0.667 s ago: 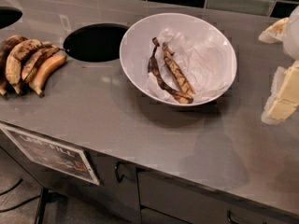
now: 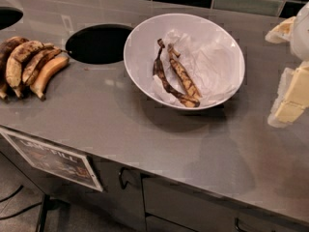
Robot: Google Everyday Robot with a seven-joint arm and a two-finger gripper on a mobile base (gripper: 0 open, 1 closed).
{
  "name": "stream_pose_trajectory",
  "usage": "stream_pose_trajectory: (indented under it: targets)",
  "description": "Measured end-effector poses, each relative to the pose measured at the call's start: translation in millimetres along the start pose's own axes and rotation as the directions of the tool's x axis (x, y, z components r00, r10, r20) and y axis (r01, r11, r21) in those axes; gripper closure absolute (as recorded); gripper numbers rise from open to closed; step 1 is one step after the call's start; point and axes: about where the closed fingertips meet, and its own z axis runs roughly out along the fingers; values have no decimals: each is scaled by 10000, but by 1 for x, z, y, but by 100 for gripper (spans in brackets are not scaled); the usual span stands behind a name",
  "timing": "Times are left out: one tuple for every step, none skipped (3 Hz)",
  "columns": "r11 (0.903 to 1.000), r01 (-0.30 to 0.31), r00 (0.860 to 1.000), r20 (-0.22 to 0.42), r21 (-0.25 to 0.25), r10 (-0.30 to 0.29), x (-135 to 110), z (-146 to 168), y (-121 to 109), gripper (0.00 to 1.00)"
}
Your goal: Pick banana from white bowl
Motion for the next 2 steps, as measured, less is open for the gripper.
stream_pose_trajectory:
  targets:
    - [9989, 392, 9980, 505, -243, -380, -44, 12, -11, 0]
    - [9990, 387, 9980, 507, -243, -374, -44, 12, -11, 0]
